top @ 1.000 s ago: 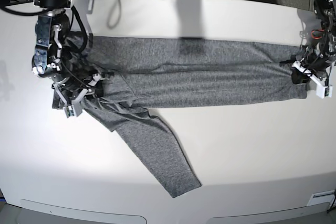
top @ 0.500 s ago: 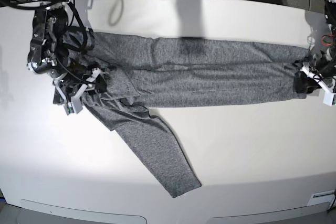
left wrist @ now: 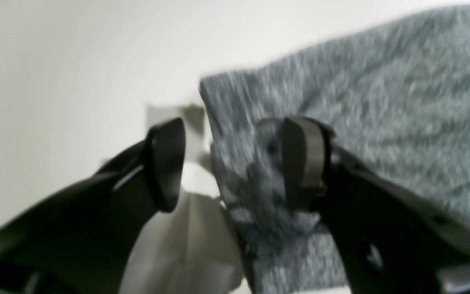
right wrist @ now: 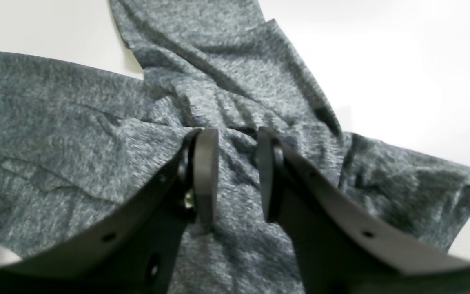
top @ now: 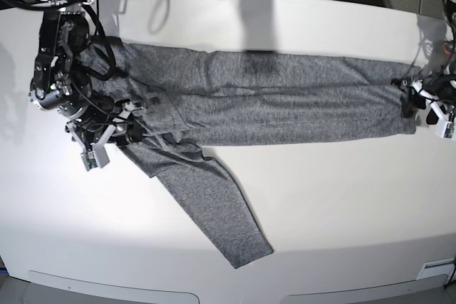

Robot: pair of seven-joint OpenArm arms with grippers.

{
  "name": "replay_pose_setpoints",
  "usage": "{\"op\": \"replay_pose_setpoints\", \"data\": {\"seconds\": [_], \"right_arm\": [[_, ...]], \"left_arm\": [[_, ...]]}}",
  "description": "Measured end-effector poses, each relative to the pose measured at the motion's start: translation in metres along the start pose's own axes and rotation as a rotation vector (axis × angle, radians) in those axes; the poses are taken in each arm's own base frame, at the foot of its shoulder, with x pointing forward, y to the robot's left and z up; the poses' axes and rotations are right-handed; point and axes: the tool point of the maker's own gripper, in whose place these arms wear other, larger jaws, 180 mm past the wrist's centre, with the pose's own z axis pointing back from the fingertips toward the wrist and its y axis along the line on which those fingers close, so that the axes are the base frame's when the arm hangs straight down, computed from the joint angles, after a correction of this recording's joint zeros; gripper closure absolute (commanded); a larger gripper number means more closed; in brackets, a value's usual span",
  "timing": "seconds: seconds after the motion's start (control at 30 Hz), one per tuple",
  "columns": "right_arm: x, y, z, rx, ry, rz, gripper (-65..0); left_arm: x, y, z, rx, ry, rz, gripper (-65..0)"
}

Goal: Fold the T-shirt properly
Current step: 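Pull the folded shirt taut between both grippers to straighten it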

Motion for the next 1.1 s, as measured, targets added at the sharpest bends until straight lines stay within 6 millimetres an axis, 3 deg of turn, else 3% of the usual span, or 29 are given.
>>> {"op": "replay_pose_setpoints", "data": {"seconds": [0.17,0.6,0.93,1.1], "right_arm": [[0.0,0.0,0.0,0.0,0.0,0.0,-17.3],[-0.001,0.0,0.0,0.0,0.003,0.0,-17.3],[-0.001,0.0,0.0,0.0,0.004,0.0,-17.3],[-0.001,0.0,0.0,0.0,0.004,0.0,-17.3]], "left_arm": [[-0.024,-0.002,-0.006,-0.024,0.025,0.096,-36.7],[-0.017,-0.006,-0.007,-0.057,-0.021,0.173,-35.9],[-0.013,0.01,0.0,-0.031,-0.013,0.141,-0.6],[-0.008,0.006,0.0,-0.057,-0.041,0.189,0.0]]}}
